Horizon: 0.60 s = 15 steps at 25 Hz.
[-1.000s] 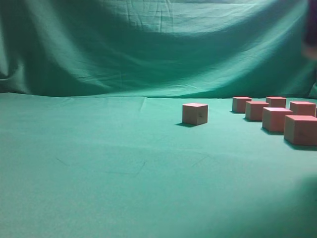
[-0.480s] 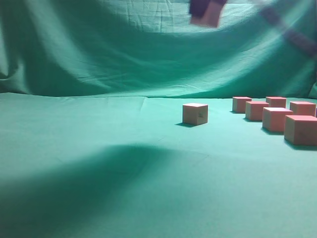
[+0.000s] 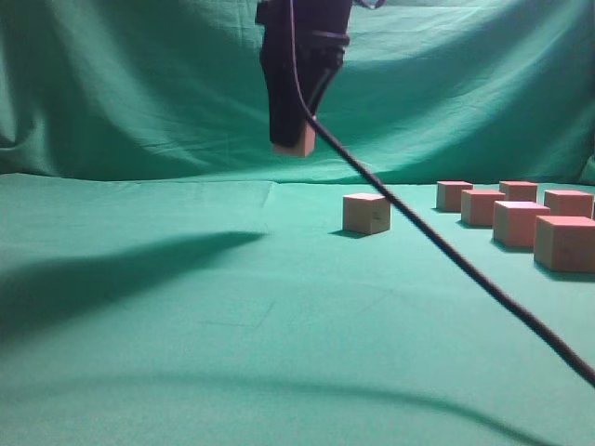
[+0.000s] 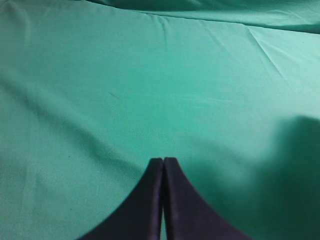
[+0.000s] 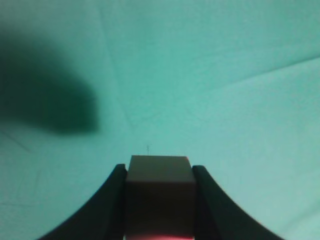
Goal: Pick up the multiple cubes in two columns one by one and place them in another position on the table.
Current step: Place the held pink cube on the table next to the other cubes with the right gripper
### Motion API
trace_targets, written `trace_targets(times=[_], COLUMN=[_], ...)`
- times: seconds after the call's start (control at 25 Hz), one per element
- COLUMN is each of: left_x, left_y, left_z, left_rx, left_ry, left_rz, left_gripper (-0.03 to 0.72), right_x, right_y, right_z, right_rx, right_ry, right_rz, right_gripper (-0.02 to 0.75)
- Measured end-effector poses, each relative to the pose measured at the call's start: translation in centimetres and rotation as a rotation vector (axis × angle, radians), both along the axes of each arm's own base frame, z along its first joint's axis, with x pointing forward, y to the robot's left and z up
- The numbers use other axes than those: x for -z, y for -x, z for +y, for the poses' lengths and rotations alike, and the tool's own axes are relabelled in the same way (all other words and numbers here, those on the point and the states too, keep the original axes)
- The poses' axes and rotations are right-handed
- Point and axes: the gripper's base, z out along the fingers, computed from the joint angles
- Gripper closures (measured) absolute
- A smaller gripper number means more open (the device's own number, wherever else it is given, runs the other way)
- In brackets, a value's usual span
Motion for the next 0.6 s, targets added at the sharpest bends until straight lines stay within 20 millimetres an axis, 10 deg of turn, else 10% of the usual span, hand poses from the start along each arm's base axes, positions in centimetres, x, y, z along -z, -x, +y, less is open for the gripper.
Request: trace_targets(times=[0.6], left_x=[0.0], left_y=[0.0], left_z=[0.0], left_rx=[0.0], left_ry=[0.0], left_rz=[0.0], left_gripper=[0.688], right_x=[5.6], right_y=[-1.7], right_z=[0.6], right_rx=[-0.094], right_ry=[0.107], right_rz=[-0.01], right_gripper=[0.482])
